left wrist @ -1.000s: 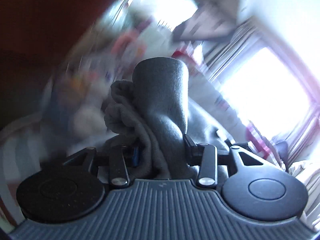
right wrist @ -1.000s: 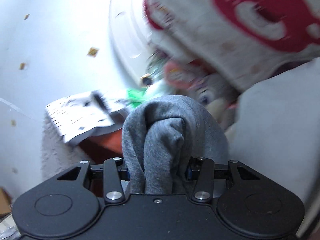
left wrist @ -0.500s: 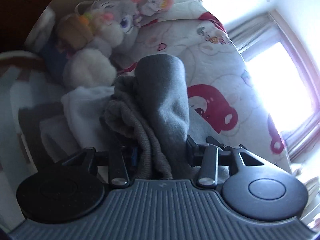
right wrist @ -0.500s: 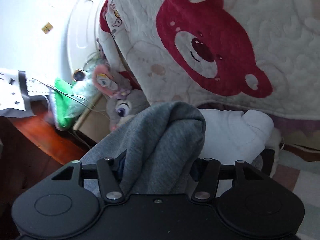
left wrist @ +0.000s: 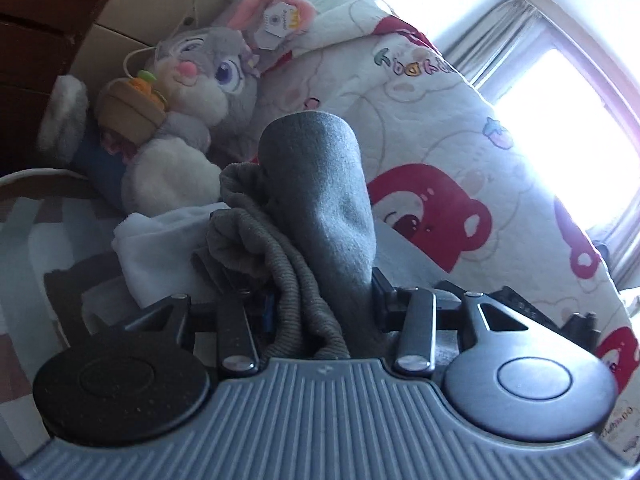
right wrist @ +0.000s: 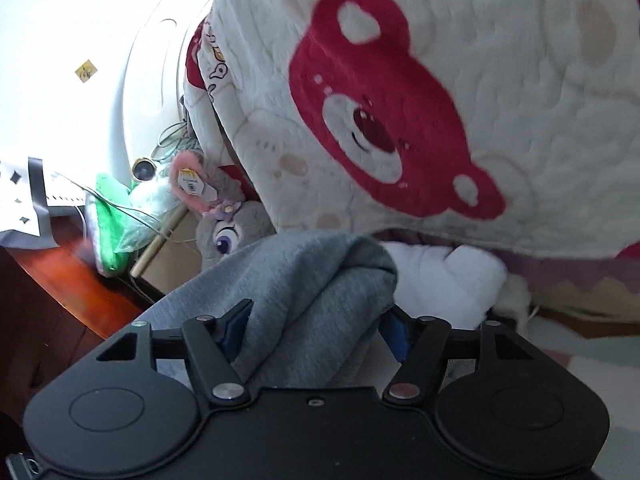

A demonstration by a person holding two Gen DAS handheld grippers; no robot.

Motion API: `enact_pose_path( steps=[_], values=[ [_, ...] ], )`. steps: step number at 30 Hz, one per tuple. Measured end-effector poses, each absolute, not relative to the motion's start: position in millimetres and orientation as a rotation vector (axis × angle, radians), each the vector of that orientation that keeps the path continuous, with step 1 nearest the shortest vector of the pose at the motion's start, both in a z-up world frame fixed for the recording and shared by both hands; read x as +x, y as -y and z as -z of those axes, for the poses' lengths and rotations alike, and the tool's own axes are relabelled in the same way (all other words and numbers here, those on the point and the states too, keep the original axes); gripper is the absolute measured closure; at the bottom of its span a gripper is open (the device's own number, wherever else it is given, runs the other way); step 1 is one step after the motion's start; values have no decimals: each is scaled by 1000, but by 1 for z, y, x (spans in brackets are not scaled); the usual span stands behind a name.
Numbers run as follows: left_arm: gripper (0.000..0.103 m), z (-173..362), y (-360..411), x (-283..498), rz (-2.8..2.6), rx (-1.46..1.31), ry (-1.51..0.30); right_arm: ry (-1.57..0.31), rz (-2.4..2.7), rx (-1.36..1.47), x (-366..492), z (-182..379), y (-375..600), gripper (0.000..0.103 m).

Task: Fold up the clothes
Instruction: 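Lift the folded sweatshirt with both grippers and carry it to the clothes stack, then open the right gripper and set the sweatshirt on the clothes stack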

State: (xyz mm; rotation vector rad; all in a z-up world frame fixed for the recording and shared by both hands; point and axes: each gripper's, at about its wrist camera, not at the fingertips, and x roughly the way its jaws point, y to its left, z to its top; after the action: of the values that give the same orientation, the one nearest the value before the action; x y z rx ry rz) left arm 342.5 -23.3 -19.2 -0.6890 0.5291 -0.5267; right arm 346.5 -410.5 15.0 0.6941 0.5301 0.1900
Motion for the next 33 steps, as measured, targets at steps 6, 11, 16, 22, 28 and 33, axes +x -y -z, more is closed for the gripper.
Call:
enact_pose_path(
  steps=[6,11,16,22,28,33],
  values=[
    [61,20,26,346,519,-700,-560,-364,-164,259,331,-38,363,50],
    [57,26,27,350,493,-741,-632,-380,5,35,337,-17,341,33],
    [55,14,32,351,451,-695,-658,-423,106,-194,333,-39,303,41],
    [52,10,30,355,412,-700,-708,-444,-149,-203,304,-63,266,47],
    [51,8,26,351,403,-708,-749,-719,-197,-207,297,-78,255,47],
    [51,-4,26,348,397,-670,-744,-816,-266,-369,283,-111,264,45]
  ],
)
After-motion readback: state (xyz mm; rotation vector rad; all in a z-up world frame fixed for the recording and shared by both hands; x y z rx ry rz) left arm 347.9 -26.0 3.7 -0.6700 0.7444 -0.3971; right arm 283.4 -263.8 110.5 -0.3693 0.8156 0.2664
